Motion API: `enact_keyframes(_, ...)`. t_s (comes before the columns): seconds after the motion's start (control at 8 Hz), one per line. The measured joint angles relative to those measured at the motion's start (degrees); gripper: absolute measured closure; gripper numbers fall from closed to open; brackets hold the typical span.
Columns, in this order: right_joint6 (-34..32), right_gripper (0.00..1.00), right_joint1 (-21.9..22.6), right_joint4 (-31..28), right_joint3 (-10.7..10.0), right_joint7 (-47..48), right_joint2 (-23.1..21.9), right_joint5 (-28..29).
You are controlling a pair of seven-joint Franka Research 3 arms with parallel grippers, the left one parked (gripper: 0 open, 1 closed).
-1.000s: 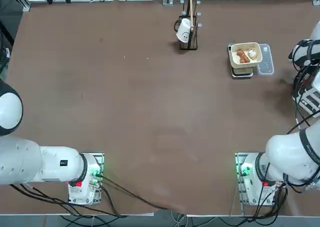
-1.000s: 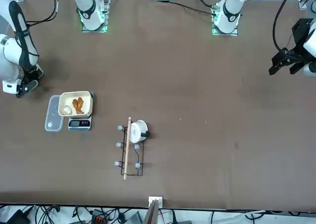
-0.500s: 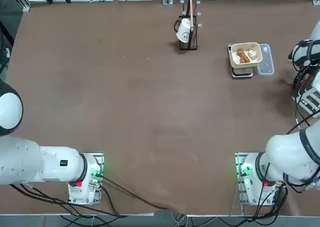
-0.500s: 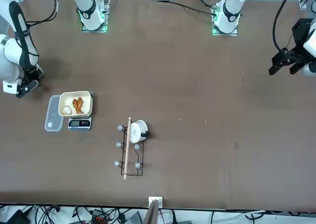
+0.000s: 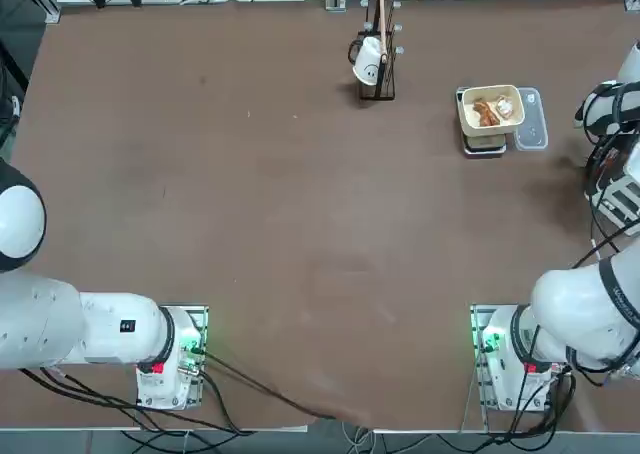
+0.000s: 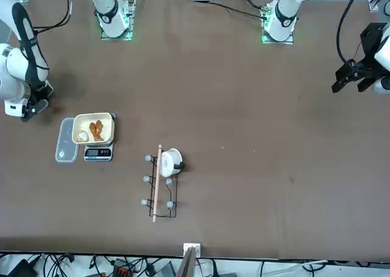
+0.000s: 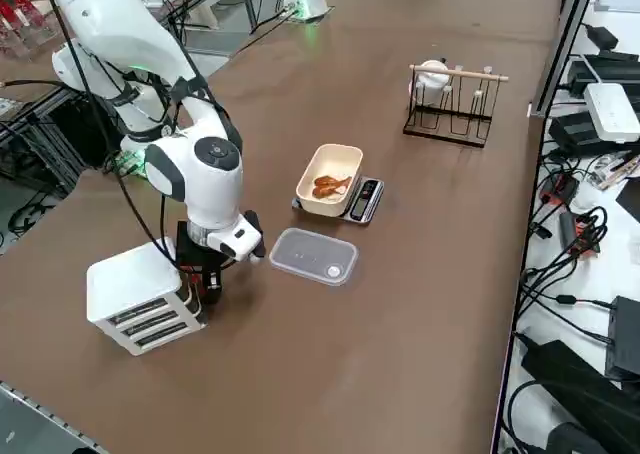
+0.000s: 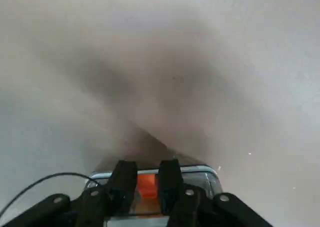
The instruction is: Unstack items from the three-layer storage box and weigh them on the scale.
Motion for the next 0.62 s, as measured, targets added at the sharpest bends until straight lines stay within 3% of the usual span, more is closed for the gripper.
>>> enact_keyframes(0.62, 0.07, 0.88, 0.0, 0.01, 0.09, 0.0, -0.02, -0.53)
